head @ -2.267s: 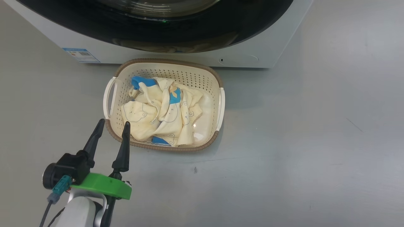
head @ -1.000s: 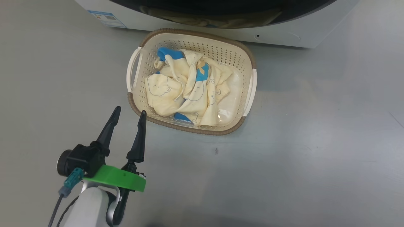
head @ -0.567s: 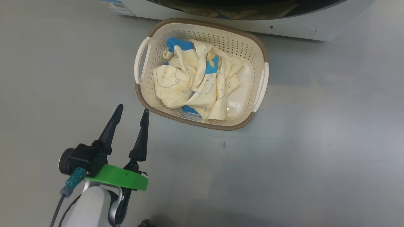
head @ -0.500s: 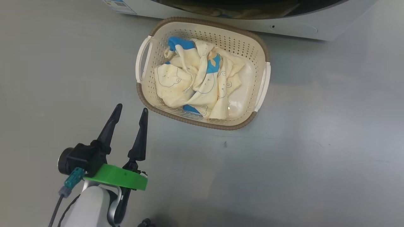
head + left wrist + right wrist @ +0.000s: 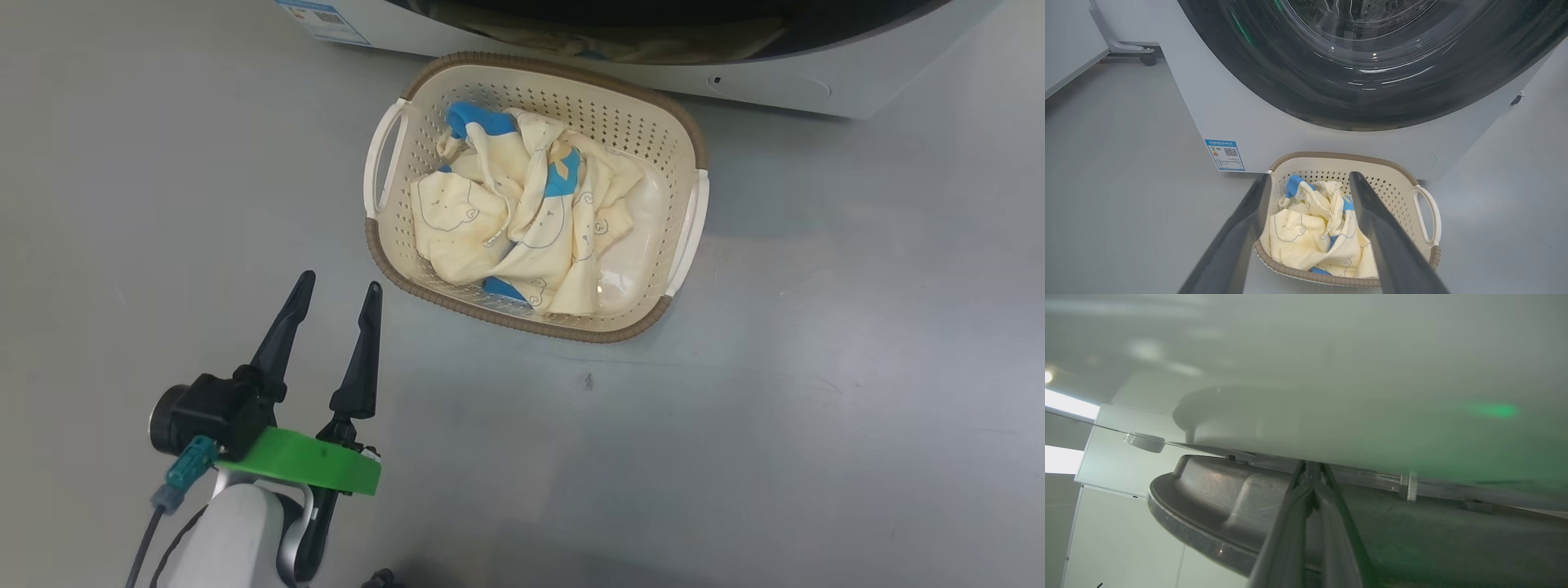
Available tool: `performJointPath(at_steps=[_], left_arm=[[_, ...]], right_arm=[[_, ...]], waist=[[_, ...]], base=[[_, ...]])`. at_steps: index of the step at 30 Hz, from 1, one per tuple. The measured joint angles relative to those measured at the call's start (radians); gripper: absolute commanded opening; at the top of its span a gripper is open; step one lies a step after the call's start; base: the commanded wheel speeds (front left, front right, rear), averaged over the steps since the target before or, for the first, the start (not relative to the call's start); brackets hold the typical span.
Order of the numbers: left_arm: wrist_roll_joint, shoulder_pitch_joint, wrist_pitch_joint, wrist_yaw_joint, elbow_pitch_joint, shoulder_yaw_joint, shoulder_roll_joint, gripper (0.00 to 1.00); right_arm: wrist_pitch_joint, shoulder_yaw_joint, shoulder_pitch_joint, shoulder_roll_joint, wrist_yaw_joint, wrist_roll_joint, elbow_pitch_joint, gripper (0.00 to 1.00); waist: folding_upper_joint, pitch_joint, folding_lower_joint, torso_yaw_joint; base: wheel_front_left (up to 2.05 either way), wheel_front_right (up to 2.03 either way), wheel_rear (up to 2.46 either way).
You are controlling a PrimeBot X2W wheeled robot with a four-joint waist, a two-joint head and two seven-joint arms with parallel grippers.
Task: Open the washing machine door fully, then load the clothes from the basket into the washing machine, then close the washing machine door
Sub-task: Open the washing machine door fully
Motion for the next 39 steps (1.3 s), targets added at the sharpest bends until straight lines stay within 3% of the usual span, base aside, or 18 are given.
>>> performJointPath(at_steps=[19,39], left_arm=[[-0.04,-0.001,0.0,0.0,-0.003,0.03,-0.001,1.0],[-0.088,-0.002,0.0,0.0,0.025,0.068,-0.001,1.0]], right_arm=[[0.077,0.051,0.036,0.031,0.0,-0.011,-0.007,0.0],[0.219,0.209,0.242,0.15,0.0,-0.012,-0.071,0.0]], waist=[[0.0,-0.039,0.0,-0.023],[0.0,-0.157,0.0,-0.091]], base=[[0.0,0.0,0.0],[0.0,0.0,0.0]])
